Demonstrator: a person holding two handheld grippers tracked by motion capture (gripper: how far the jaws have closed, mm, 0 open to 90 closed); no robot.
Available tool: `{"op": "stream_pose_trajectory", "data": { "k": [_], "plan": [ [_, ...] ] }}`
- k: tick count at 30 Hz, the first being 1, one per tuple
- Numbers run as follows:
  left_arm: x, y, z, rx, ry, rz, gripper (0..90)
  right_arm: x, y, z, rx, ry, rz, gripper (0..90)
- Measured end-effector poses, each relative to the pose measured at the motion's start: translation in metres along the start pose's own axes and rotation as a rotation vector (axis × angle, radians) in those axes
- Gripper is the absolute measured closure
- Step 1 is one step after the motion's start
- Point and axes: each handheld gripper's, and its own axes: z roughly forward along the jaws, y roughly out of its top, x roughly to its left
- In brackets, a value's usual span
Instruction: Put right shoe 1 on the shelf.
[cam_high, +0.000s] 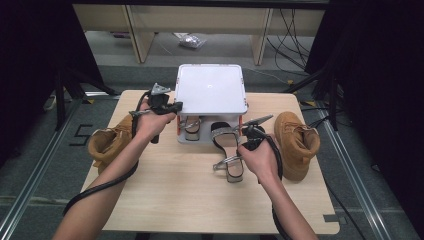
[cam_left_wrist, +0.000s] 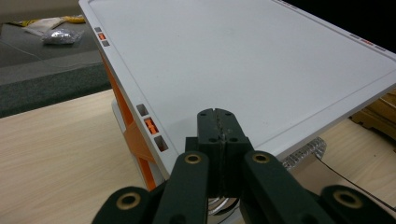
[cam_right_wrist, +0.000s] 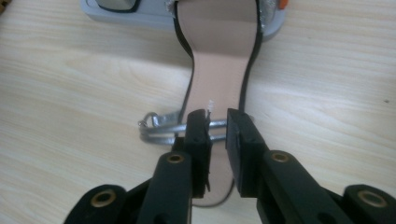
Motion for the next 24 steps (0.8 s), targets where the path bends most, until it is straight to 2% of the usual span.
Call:
{"op": "stream_pose_trajectory", "data": {
  "k": [1,4,7,11,12,14,15,16,18,19,20,21,24],
  "plan": [
    [0.000,0.000,0.000,0.001,0.000,0.001,89.4,0.000,-0.002,-0.001,-0.007,-0.011,-0.005,83.0],
    [0.000,0.000,0.000,-0.003,-0.001,-0.002,89.4,-0.003,-0.008,0.001,0.033,-0.017,-0.037,87.2],
    [0.000,0.000,0.000,-0.003,-0.001,-0.001,89.4,-0.004,-0.017,0.007,0.062,-0.026,-0.032,90.0],
    [-0.001,0.000,0.001,-0.007,-0.002,-0.006,89.4,-0.007,-0.030,0.017,0.096,-0.026,-0.061,90.0],
    [-0.001,0.000,0.001,-0.007,-0.002,-0.006,89.4,-0.009,-0.033,0.020,0.091,-0.034,-0.087,90.0],
    [-0.001,0.000,0.001,-0.009,-0.002,-0.009,89.4,-0.008,-0.041,0.025,0.104,-0.034,-0.087,90.0],
    [-0.001,0.000,0.000,-0.008,-0.001,-0.007,89.4,-0.009,-0.043,0.026,0.100,-0.044,-0.104,90.0],
    [-0.001,0.000,0.000,-0.006,-0.001,-0.007,89.4,-0.007,-0.046,0.025,0.102,-0.056,-0.092,90.0],
    [0.000,0.000,0.000,0.005,0.000,0.005,89.4,-0.005,-0.050,0.024,0.111,-0.039,-0.086,90.0],
    [-0.001,0.000,0.000,0.005,0.001,0.006,89.4,-0.005,-0.051,0.024,0.107,-0.041,-0.106,90.0],
    [-0.001,0.000,0.000,0.004,0.000,0.004,89.4,-0.002,-0.054,0.024,0.127,-0.041,-0.095,90.0],
    [-0.001,0.000,0.000,0.004,0.001,0.005,89.4,-0.003,-0.056,0.025,0.121,-0.038,-0.119,90.0],
    [0.000,0.000,0.000,0.003,0.000,0.004,89.4,-0.003,-0.060,0.026,0.136,-0.043,-0.132,90.0]
  ]
}}
